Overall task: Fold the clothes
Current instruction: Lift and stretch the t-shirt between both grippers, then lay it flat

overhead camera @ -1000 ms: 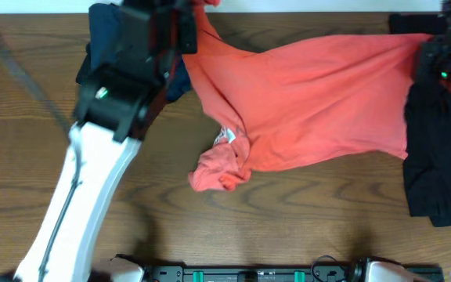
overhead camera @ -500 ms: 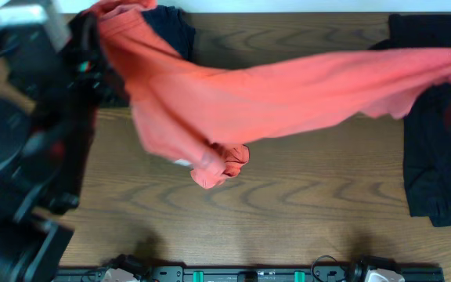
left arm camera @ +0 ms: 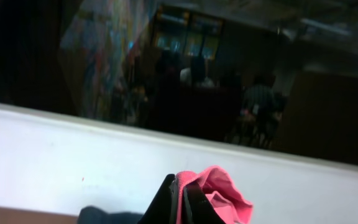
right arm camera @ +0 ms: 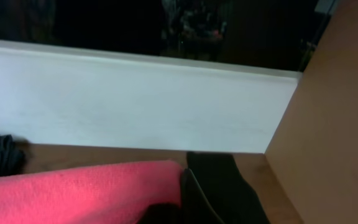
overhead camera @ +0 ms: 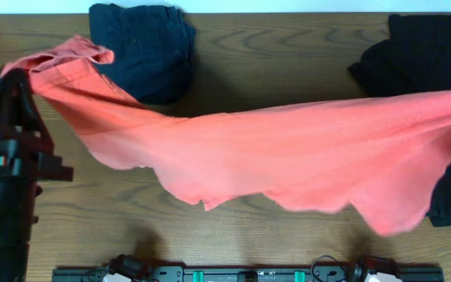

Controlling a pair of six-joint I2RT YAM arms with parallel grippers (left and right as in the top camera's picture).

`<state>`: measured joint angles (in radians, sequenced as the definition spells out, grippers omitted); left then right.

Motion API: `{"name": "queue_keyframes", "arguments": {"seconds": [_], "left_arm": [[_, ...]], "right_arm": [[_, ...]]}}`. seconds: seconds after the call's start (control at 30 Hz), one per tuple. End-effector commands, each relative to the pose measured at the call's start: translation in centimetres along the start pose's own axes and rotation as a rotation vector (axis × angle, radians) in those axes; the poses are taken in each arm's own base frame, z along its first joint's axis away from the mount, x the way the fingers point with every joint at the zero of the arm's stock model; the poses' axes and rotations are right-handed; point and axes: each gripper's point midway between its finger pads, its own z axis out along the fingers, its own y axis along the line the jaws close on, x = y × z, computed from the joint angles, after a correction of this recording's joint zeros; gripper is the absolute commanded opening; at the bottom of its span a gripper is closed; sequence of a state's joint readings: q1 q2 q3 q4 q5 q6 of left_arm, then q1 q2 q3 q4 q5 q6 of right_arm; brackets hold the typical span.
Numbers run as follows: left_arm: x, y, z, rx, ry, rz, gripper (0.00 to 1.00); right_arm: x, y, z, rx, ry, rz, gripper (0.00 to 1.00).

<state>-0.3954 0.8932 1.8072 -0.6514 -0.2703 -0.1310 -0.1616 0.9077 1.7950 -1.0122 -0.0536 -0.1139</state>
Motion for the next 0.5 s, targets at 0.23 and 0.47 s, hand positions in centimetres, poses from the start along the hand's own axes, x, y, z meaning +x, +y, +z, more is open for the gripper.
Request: {"name": "queue_keyframes", "arguments": {"seconds": [0.23, 0.47], "left_arm": [[9.9, -1.3, 10.7, -0.079, 0.285, 0.100, 0.06], [20.3, -2.0, 18.8, -0.127, 0.492, 0.147, 0.06]], "right_arm": [[4.8, -0.4, 9.1, -0.006, 0.258, 0.004, 0.01], [12.2, 0.0, 18.6, -0.041, 0.517, 0.017, 0.01]]}}
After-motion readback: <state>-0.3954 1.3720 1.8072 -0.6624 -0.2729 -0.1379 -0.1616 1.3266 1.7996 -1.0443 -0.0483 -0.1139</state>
